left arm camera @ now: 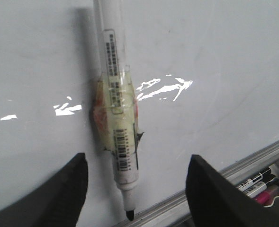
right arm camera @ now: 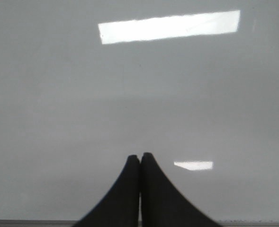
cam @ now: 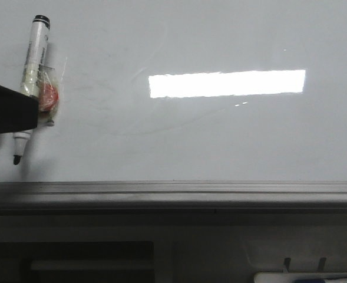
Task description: Write number 3 on whiteboard
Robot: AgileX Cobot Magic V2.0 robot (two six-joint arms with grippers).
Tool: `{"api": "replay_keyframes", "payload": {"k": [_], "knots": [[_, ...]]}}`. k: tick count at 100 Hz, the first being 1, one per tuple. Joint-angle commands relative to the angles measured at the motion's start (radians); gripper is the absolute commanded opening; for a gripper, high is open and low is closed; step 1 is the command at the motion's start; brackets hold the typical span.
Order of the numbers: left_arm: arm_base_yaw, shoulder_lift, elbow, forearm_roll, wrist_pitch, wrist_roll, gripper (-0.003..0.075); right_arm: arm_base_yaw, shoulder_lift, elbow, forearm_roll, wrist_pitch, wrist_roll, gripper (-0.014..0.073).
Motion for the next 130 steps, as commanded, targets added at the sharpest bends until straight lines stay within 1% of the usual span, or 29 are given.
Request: {"api": "replay_keyframes", "payload": {"k": [1, 17, 26, 35, 40, 44, 47, 59, 79, 87, 92, 99, 104, 108, 111, 114, 119, 121, 126, 130], "knots": [[-0.009, 0.027, -0.033, -0.007, -0.092, -0.002, 0.0408, -0.004, 0.019, -0.037, 0.005, -0.082, -0.001, -0.0061], [-0.009, 0.083, -0.033, -0.046, -0.172, -0.039, 0.0407, -0.004, 0.019, -0.037, 0.005, -0.082, -0.001, -0.0061], [-0.009, 0.113, -0.033, -0.046, -0.181, -0.039, 0.0406, -0.004, 0.019, -0.037, 0.005, -0.082, -0.001, -0.0061], [-0.009, 0.147, -0.033, -0.048, -0.178, -0.039, 0.0372, -0.004, 0.019, -0.037, 0.005, -0.082, -0.001, -0.0061], [-0.009, 0.169, -0.033, -0.048, -0.178, -0.039, 0.0325, -0.004, 0.019, -0.037, 0.005, -0.082, -0.001, -0.0061], [-0.009, 0.192, -0.033, -0.048, -0.178, -0.039, 0.0257, -0.004, 0.019, -0.037, 0.005, -0.082, -0.001, -0.0061], [-0.009, 0.202, -0.033, -0.048, -0.178, -0.039, 0.0221, -0.004, 0.019, -0.037, 0.005, -0.082, -0.001, -0.0061], [-0.009, 0.236, -0.033, -0.048, -0.162, -0.039, -0.0025, -0.004, 0.019, -0.037, 0.005, -0.082, -0.001, -0.0061], [-0.009, 0.241, -0.033, 0.021, -0.159, -0.039, -0.0020, -0.004, 0.019, -0.047, 0.019, -0.077, -0.001, -0.0061], [-0.009, 0.225, -0.033, 0.073, -0.145, -0.039, -0.0020, -0.004, 0.019, -0.069, 0.045, -0.045, -0.001, -0.0061], [-0.009, 0.208, -0.033, 0.119, -0.137, -0.039, -0.0020, -0.004, 0.019, -0.098, 0.076, 0.008, -0.001, -0.0061], [-0.009, 0.173, -0.033, 0.215, -0.127, -0.039, -0.0020, -0.004, 0.028, -0.138, 0.094, 0.093, -0.001, -0.0061], [-0.009, 0.144, -0.033, 0.320, -0.127, -0.039, -0.0020, -0.004, 0.047, -0.166, 0.094, 0.161, -0.001, -0.0061], [-0.009, 0.124, -0.033, 0.438, -0.125, -0.039, -0.0020, -0.002, 0.071, -0.185, 0.095, 0.203, -0.001, -0.0061], [-0.009, 0.112, -0.033, 0.487, -0.125, -0.039, -0.0020, 0.000, 0.092, -0.203, 0.097, 0.240, -0.003, -0.0061], [-0.009, 0.102, -0.033, 0.552, -0.125, -0.039, -0.0020, 0.003, 0.121, -0.216, 0.110, 0.265, -0.025, -0.0061], [-0.009, 0.090, -0.033, 0.611, -0.125, -0.039, -0.0020, 0.016, 0.163, -0.233, 0.174, 0.295, -0.136, -0.0061], [-0.009, 0.085, -0.033, 0.630, -0.125, -0.039, -0.0020, 0.019, 0.182, -0.238, 0.216, 0.303, -0.173, -0.0061], [-0.009, 0.081, -0.033, 0.667, -0.125, -0.039, -0.0020, 0.035, 0.223, -0.249, 0.336, 0.321, -0.343, -0.0061], [-0.009, 0.081, -0.033, 0.687, -0.125, -0.039, -0.0020, 0.045, 0.251, -0.256, 0.453, 0.337, -0.447, -0.0061]]}}
